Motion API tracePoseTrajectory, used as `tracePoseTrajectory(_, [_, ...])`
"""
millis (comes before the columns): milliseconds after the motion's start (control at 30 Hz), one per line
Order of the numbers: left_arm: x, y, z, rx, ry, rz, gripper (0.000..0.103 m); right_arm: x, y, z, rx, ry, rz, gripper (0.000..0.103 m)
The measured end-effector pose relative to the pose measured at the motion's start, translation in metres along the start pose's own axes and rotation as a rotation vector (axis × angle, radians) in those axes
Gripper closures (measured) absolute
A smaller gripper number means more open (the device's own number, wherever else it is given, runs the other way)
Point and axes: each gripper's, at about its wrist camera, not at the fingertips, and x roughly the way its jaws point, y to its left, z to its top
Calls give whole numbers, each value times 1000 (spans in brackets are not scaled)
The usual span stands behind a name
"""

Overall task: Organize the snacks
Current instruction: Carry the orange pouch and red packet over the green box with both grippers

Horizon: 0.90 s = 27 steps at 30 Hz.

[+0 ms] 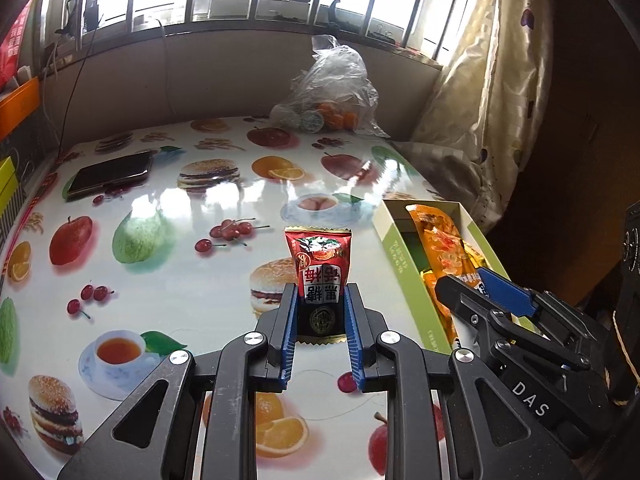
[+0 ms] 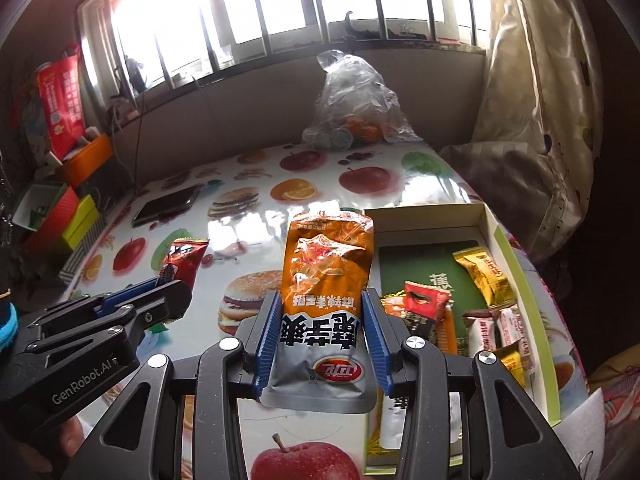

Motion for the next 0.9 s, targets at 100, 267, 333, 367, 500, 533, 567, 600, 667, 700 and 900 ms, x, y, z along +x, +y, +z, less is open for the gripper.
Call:
tracePoseTrajectory(100, [4, -14, 1, 17, 7, -21, 80, -6, -14, -1, 18, -1, -19, 64])
tracePoseTrajectory(267, [12, -36, 3, 44, 20, -62, 80, -14, -39, -6, 49, 1, -54, 64])
tracePoseTrajectory(333, [16, -44, 3, 47, 28, -74, 80, -15, -48, -8, 58, 6, -69, 64])
tracePoseTrajectory(367, [18, -48, 3, 52, 28, -80, 80, -16, -53, -9, 61, 9, -74, 64])
tracePoseTrajectory(500, [29, -61, 4, 53, 56, -115, 80, -16, -69, -12, 76, 20, -100, 64])
tracePoseTrajectory(533, [33, -63, 4, 54, 64, -118, 80, -16, -73, -13, 78, 23, -105, 64])
tracePoseTrajectory(567, [35, -67, 3, 59, 68, -121, 80, -16, -76, -15, 77, 24, -111, 63])
tracePoseTrajectory(600, [37, -70, 3, 63, 72, -124, 80, -15, -79, -15, 77, 28, -118, 63])
tracePoseTrajectory(667, [41, -76, 2, 70, 80, -132, 80, -14, -85, -17, 79, 36, -123, 63])
tracePoseTrajectory(700, [43, -78, 3, 71, 84, -135, 80, -14, -87, -18, 82, 40, -126, 63])
tracePoseTrajectory(900, [55, -92, 2, 86, 109, -148, 79, -11, -100, -24, 95, 60, -138, 63])
